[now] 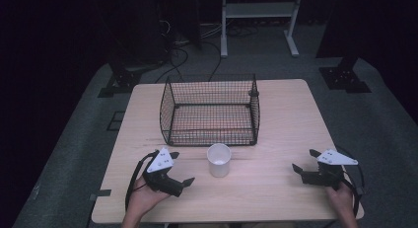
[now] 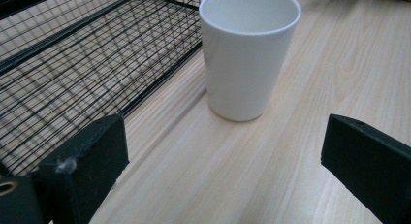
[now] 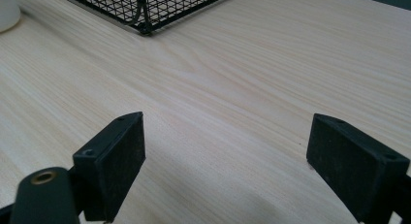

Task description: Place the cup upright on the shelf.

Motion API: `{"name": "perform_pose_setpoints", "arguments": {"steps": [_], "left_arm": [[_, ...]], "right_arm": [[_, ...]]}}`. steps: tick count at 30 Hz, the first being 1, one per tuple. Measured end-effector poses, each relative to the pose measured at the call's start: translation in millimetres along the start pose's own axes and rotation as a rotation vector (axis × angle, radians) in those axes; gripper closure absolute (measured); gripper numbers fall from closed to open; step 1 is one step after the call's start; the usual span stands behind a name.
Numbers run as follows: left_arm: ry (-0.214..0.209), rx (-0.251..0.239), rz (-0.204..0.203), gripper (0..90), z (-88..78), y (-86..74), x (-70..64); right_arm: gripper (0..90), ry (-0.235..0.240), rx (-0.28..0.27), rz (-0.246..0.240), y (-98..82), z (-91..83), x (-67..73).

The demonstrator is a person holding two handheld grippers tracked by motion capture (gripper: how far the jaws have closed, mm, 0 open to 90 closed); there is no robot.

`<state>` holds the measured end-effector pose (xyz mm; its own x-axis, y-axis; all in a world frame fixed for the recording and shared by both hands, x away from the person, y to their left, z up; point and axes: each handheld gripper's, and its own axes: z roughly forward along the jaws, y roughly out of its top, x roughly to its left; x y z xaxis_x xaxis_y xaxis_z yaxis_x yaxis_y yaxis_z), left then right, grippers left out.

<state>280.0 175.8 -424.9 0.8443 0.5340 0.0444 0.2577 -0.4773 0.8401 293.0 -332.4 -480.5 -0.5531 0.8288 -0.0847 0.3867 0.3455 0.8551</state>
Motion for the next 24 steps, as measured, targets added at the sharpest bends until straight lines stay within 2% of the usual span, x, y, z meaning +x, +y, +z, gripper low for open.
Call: {"name": "perform_pose_setpoints", "arguments": {"steps": [10,24], "left_arm": [[-0.034,0.021,0.011,2.3,14.7,13.4,-5.4],[-0.074,0.076,0.042,2.3,40.3,31.3,-9.9]], "right_arm": [[13.1,0.003,-0.001,0.001,0.0,-0.1,-0.1],[13.1,0.006,-0.003,-0.001,0.0,-0.1,0.1]]}}
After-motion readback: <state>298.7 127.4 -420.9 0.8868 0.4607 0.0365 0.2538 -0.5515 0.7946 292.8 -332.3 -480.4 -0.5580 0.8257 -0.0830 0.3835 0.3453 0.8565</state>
